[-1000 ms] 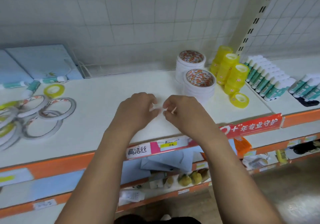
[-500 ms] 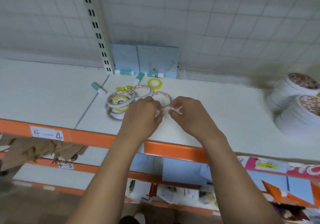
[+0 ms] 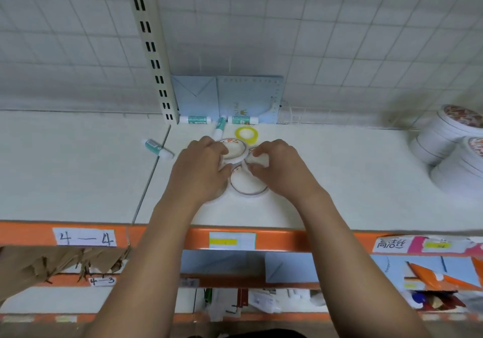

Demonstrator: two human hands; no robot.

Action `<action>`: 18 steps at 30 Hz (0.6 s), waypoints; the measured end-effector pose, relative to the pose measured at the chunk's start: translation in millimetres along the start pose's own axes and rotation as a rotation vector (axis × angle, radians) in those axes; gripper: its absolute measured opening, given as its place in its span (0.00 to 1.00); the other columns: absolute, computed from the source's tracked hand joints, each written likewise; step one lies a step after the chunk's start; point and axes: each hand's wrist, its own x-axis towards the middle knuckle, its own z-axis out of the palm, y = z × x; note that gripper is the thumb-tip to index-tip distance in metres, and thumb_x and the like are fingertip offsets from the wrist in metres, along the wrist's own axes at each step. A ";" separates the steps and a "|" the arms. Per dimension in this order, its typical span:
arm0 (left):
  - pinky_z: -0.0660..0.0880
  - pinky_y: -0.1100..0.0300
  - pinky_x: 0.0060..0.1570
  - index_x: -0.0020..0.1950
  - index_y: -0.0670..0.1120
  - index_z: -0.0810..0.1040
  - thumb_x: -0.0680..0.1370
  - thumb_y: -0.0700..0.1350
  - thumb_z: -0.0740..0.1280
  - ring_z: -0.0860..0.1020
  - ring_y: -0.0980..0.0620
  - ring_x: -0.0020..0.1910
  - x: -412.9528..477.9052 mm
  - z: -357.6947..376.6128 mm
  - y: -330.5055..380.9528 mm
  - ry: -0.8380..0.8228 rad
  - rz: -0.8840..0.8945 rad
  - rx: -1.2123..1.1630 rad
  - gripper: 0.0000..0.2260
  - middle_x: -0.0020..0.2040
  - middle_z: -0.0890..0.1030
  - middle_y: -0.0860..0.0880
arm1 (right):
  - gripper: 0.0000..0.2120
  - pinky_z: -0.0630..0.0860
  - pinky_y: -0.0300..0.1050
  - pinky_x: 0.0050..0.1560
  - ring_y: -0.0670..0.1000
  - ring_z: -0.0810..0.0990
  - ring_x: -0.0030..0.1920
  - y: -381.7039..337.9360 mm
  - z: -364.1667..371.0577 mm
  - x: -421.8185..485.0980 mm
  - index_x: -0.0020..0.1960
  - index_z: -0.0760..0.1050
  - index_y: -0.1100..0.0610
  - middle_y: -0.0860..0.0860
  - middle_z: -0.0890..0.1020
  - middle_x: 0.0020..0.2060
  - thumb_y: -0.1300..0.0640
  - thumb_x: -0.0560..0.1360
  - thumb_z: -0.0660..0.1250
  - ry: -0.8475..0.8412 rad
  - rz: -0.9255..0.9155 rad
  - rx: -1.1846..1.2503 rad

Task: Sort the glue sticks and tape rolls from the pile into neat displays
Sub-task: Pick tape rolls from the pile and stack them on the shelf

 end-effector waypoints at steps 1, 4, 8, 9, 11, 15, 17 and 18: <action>0.72 0.49 0.56 0.63 0.47 0.77 0.76 0.52 0.69 0.73 0.44 0.58 3.2 -0.7 -3.3 -0.008 0.006 0.004 0.17 0.59 0.76 0.47 | 0.18 0.72 0.53 0.61 0.60 0.73 0.61 -1.5 1.0 2.7 0.62 0.77 0.53 0.56 0.75 0.60 0.50 0.74 0.69 -0.006 0.012 -0.018; 0.70 0.50 0.59 0.65 0.47 0.76 0.76 0.54 0.68 0.72 0.45 0.60 16.0 0.3 -4.7 -0.052 0.040 -0.001 0.19 0.61 0.74 0.48 | 0.23 0.71 0.54 0.62 0.61 0.71 0.61 -4.9 4.2 10.9 0.65 0.74 0.53 0.57 0.74 0.60 0.46 0.73 0.70 -0.032 0.037 -0.077; 0.69 0.49 0.62 0.70 0.50 0.71 0.75 0.55 0.69 0.70 0.45 0.64 31.3 4.5 -3.6 -0.153 0.040 -0.010 0.24 0.66 0.72 0.48 | 0.28 0.70 0.55 0.63 0.61 0.69 0.63 -4.2 9.4 19.0 0.67 0.69 0.54 0.57 0.73 0.61 0.42 0.73 0.69 -0.129 0.085 -0.125; 0.69 0.49 0.62 0.70 0.50 0.71 0.75 0.55 0.69 0.69 0.45 0.65 34.6 5.3 -4.7 -0.177 0.039 -0.007 0.25 0.66 0.72 0.48 | 0.29 0.70 0.54 0.63 0.61 0.69 0.63 -2.7 9.6 20.0 0.67 0.69 0.54 0.57 0.73 0.61 0.42 0.72 0.70 -0.142 0.090 -0.133; 0.68 0.48 0.62 0.71 0.51 0.70 0.73 0.56 0.69 0.70 0.45 0.65 41.0 6.6 -6.8 -0.210 0.044 0.007 0.27 0.66 0.73 0.47 | 0.30 0.70 0.54 0.63 0.60 0.69 0.63 1.7 7.7 20.4 0.67 0.69 0.53 0.56 0.72 0.60 0.41 0.71 0.71 -0.145 0.101 -0.139; 0.69 0.49 0.62 0.71 0.54 0.70 0.71 0.62 0.69 0.70 0.46 0.66 51.3 9.3 -5.8 -0.288 0.047 0.025 0.30 0.66 0.74 0.49 | 0.39 0.69 0.53 0.63 0.60 0.67 0.64 9.9 -0.3 18.0 0.72 0.65 0.50 0.56 0.71 0.62 0.37 0.67 0.73 -0.129 0.127 -0.165; 0.69 0.49 0.62 0.70 0.55 0.71 0.71 0.63 0.70 0.69 0.46 0.67 53.3 12.5 -4.7 -0.310 0.038 -0.005 0.30 0.67 0.74 0.50 | 0.39 0.67 0.51 0.61 0.60 0.66 0.65 12.3 -2.9 16.7 0.72 0.64 0.49 0.55 0.72 0.62 0.36 0.67 0.72 -0.127 0.123 -0.199; 0.70 0.50 0.62 0.70 0.54 0.71 0.71 0.62 0.70 0.69 0.46 0.67 54.1 14.6 -3.9 -0.313 0.037 -0.015 0.30 0.68 0.74 0.50 | 0.39 0.67 0.50 0.60 0.59 0.66 0.64 13.6 -4.2 15.9 0.72 0.64 0.49 0.55 0.73 0.62 0.35 0.66 0.72 -0.129 0.129 -0.217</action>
